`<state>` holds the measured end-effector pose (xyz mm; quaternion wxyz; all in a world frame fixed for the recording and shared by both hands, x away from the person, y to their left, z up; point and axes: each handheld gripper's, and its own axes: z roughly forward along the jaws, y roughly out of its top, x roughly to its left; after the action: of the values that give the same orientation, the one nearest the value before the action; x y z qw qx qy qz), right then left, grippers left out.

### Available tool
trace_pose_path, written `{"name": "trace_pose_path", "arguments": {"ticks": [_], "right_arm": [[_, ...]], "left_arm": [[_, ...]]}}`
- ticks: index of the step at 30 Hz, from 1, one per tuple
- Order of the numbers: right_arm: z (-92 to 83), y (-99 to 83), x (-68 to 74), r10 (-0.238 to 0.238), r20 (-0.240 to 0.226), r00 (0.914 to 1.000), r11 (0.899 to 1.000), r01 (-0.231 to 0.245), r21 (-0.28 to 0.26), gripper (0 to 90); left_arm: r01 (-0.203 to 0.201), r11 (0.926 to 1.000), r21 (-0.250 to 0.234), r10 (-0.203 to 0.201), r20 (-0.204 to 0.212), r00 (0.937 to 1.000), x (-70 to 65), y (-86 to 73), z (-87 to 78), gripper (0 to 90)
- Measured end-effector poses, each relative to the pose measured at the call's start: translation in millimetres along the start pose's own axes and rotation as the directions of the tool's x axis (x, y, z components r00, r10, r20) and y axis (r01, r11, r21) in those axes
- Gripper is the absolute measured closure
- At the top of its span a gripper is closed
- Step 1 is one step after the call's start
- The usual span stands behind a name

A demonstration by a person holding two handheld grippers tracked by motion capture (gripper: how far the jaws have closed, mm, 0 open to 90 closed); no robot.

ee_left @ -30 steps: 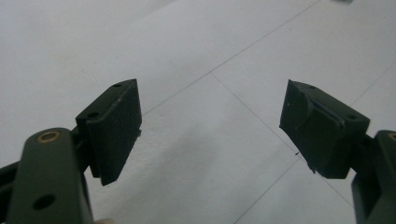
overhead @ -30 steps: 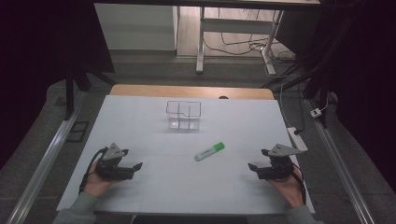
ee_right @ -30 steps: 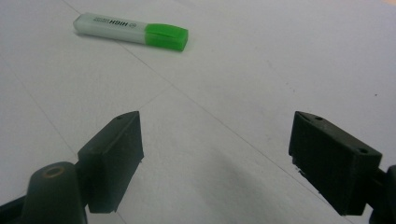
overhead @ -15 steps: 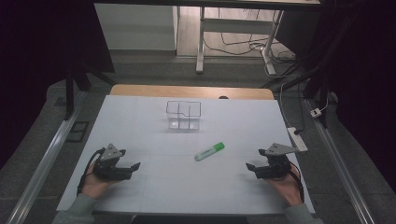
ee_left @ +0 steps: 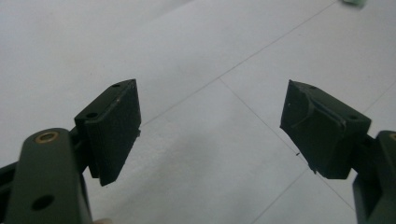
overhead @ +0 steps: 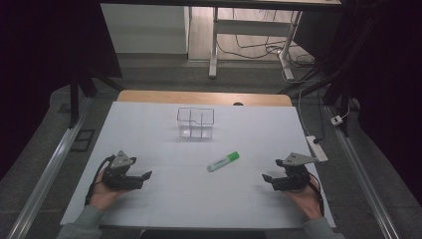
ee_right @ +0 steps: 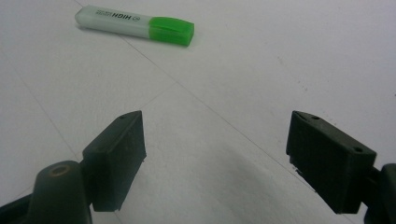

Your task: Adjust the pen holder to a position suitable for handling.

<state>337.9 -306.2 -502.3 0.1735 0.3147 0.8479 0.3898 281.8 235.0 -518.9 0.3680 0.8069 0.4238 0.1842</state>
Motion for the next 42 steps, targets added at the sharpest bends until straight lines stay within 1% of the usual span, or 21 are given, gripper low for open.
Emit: {"name": "trace_pose_path", "arguments": {"ticks": [4,5,9,10,11,12,13,14,16,18,22,23,24,27,28,29,31,33,37,39,42], "right_arm": [[-0.1,0.2,0.8,0.001,0.003,1.0000,1.000,-0.001,0.002,19.6],[-0.1,0.5,1.2,0.004,0.002,1.0000,1.000,-0.004,0.000,19.6],[-0.4,1.0,2.0,-0.001,0.001,1.0000,1.000,0.001,0.002,20.4],[-0.2,0.9,2.0,0.000,0.000,1.0000,1.000,0.000,0.003,20.4],[-0.1,0.7,2.1,0.001,-0.002,1.0000,1.000,-0.001,0.003,20.4],[-0.2,0.6,2.0,0.001,-0.002,1.0000,1.000,-0.001,0.002,20.4],[-0.1,0.5,1.7,0.003,-0.004,1.0000,1.000,-0.003,-0.001,20.4],[-0.1,0.5,1.7,0.003,-0.004,1.0000,1.000,-0.003,-0.001,20.4],[-0.1,0.1,0.4,0.007,-0.008,0.9999,1.000,-0.007,-0.001,20.4],[0.1,-0.1,0.2,0.008,-0.009,0.9999,1.000,-0.008,-0.001,20.4],[0.8,-0.6,-0.1,0.012,-0.011,0.9999,1.000,-0.012,0.001,20.4],[1.0,-0.6,-0.2,0.010,-0.010,0.9999,1.000,-0.010,0.002,20.4],[1.3,-0.5,0.0,0.011,-0.008,0.9999,1.000,-0.011,0.003,20.4],[2.3,-0.7,0.4,0.012,-0.009,0.9999,1.000,-0.011,0.005,20.4],[2.7,-0.7,0.5,0.011,-0.010,0.9999,1.000,-0.011,0.007,20.4],[2.7,-0.7,0.5,0.011,-0.010,0.9999,1.000,-0.011,0.007,20.4],[3.8,-1.1,0.6,0.009,-0.012,0.9999,1.000,-0.009,0.012,21.1],[4.3,-1.1,0.9,0.006,-0.012,0.9999,1.000,-0.005,0.013,21.2],[4.6,-1.4,1.1,0.005,-0.012,0.9999,1.000,-0.005,0.012,21.3],[4.7,-1.6,0.9,0.005,-0.013,0.9999,1.000,-0.005,0.013,21.3],[5.2,-2.0,0.8,0.005,-0.014,0.9999,1.000,-0.005,0.017,21.3]], "left_arm": [[0.001,1.0000,-0.006,-0.001,0.001,1.0000,1.8,6.4,1.7,20.3],[0.004,1.0000,-0.009,-0.004,0.005,1.0000,2.7,10.8,3.3,20.3],[-0.011,0.9999,-0.003,0.011,0.006,0.9999,3.3,20.3,9.1,20.3],[-0.011,0.9999,-0.003,0.011,0.006,0.9999,3.3,20.3,9.1,20.3],[-0.025,0.9996,0.009,0.025,0.002,0.9997,3.6,25.5,12.9,20.3],[-0.025,0.9996,0.009,0.025,0.002,0.9997,3.6,25.5,12.9,20.3],[-0.026,0.9996,0.014,0.026,0.001,0.9997,4.9,30.2,16.6,20.3],[-0.026,0.9996,0.014,0.026,0.001,0.9997,4.9,30.2,16.6,20.4],[-0.032,0.9991,0.027,0.032,-0.008,0.9994,8.3,37.0,20.7,20.3],[-0.029,0.9993,0.024,0.029,-0.007,0.9996,9.8,39.4,21.9,20.4],[0.001,1.0000,0.007,-0.001,0.007,1.0000,15.7,50.4,26.2,20.7],[-0.002,1.0000,0.004,0.002,0.003,1.0000,17.7,56.8,28.6,20.7],[-0.002,1.0000,0.004,0.002,0.003,1.0000,17.7,56.8,28.6,21.0],[-0.001,1.0000,0.004,0.001,0.006,1.0000,21.4,66.7,32.1,21.0],[0.010,0.9999,-0.003,-0.010,0.011,0.9999,24.4,72.6,35.5,21.4],[0.010,0.9999,-0.003,-0.010,0.011,0.9999,24.4,72.6,35.5,21.4],[0.029,0.9995,-0.008,-0.029,0.006,0.9995,28.5,80.3,43.7,21.8],[0.034,0.9994,-0.008,-0.034,0.003,0.9994,29.6,82.4,46.9,22.3],[0.036,0.9993,0.011,-0.036,-0.001,0.9993,32.9,92.9,60.7,22.9],[0.037,0.9992,0.015,-0.037,-0.001,0.9993,33.6,94.6,63.2,23.9],[0.048,0.9984,0.029,-0.048,-0.002,0.9989,36.6,101.3,71.2,23.9]]}}
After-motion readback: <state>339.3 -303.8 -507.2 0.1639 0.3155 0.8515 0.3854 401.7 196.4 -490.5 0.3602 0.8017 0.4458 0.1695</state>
